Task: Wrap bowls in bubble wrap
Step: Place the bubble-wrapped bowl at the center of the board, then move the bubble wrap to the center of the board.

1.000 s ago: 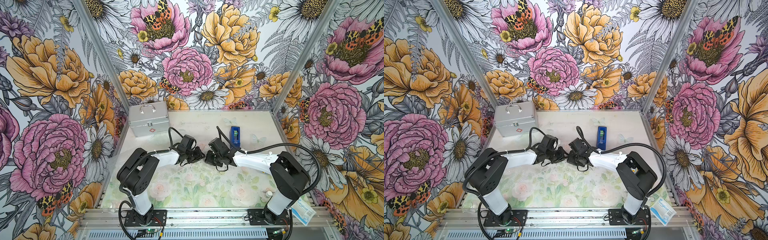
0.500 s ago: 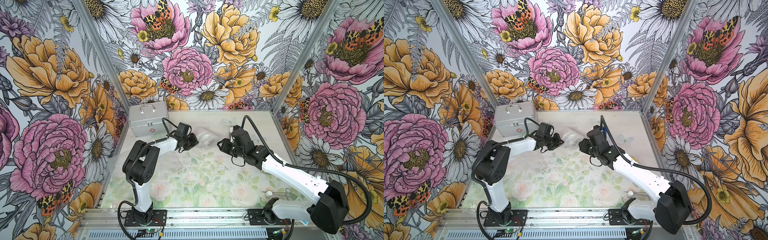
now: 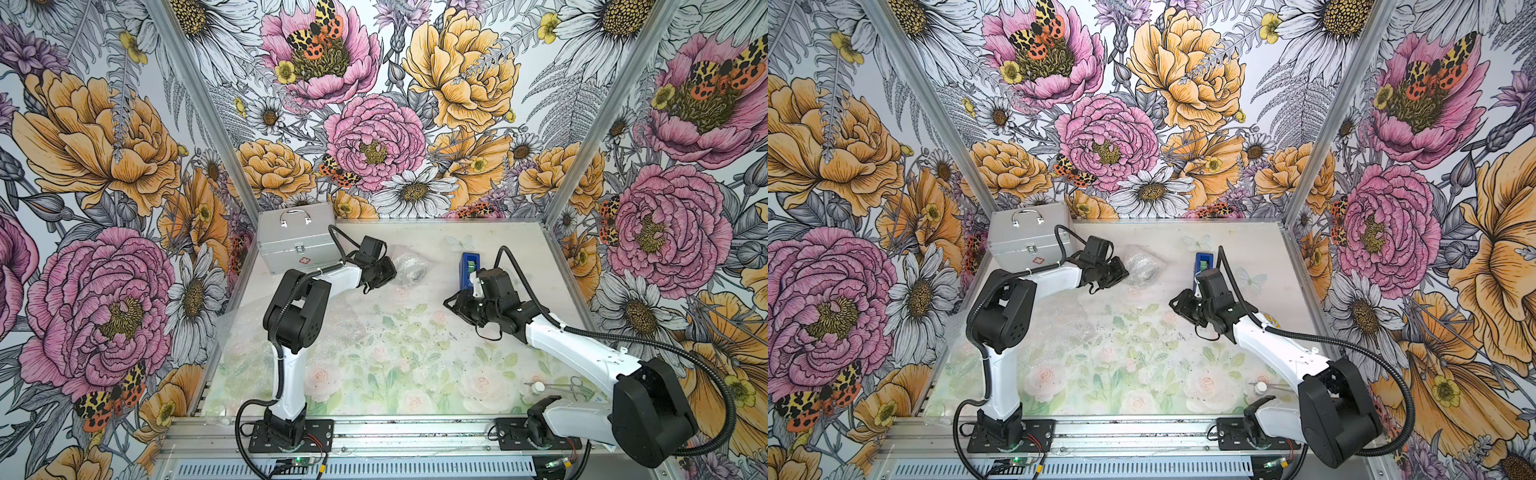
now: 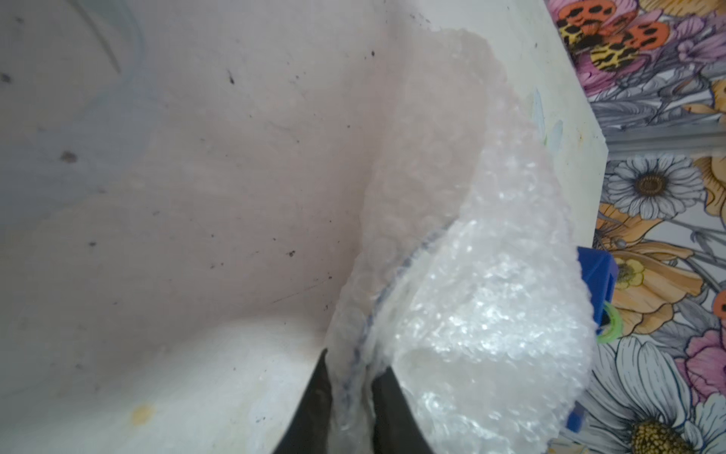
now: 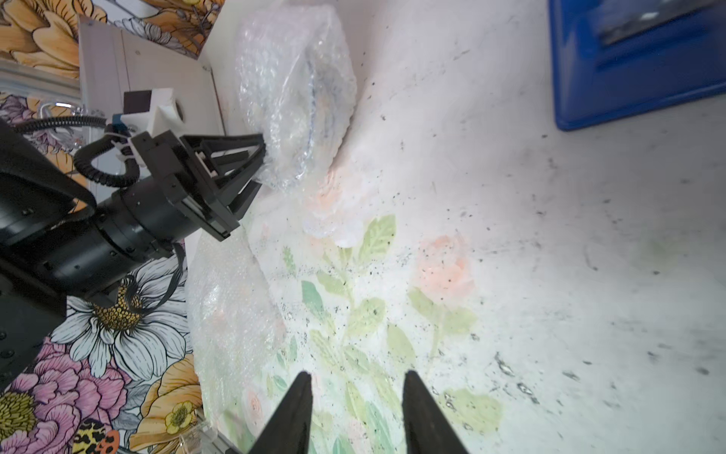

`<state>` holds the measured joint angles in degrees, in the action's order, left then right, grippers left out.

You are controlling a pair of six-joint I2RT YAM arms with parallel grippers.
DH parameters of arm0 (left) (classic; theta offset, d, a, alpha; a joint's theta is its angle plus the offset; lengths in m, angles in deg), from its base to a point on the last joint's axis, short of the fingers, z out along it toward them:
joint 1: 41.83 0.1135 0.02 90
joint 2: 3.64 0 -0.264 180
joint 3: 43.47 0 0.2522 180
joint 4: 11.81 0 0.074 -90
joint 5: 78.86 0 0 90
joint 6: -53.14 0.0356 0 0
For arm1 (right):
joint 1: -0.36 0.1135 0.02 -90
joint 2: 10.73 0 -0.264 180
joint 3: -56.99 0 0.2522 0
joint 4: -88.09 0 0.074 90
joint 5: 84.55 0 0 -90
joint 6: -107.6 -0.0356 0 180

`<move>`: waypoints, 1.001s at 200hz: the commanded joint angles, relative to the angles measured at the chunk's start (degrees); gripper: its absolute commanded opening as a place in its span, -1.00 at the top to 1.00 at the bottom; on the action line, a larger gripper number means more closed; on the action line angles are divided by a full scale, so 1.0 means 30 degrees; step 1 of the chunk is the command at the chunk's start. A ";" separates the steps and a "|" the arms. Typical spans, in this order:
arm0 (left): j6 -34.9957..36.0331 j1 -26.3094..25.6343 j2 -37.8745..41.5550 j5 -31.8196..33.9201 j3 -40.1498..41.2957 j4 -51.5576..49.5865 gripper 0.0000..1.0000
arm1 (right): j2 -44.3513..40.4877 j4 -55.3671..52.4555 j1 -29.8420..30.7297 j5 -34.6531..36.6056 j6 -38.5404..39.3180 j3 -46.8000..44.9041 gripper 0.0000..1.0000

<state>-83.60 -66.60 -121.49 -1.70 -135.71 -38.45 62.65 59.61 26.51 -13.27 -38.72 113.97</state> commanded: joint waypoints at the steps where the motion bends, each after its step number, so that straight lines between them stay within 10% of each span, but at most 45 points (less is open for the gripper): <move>1: 0.0748 -0.0035 0.0975 0.1152 0.0203 -0.0484 0.11 | 0.0872 0.1538 0.1305 -0.0917 0.0374 0.0674 0.13; 71: 0.2519 0.1147 0.7937 0.3584 0.1806 -0.5044 -0.30 | 0.7360 0.1451 0.4693 0.0170 0.1098 0.5163 0.10; 113: 0.3216 0.2130 1.2651 0.5182 0.7139 -0.8226 -0.47 | 1.1431 0.1101 0.4730 -0.0115 0.2092 0.9220 0.12; 200: 0.2744 0.7335 1.9268 0.4610 1.0664 -1.0272 -0.39 | 1.8093 -0.3059 0.8553 -0.2329 0.3942 1.6709 -0.15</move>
<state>-75.84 -47.72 -66.03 10.74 -101.72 -68.20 113.99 56.17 49.70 -17.99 -29.14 160.59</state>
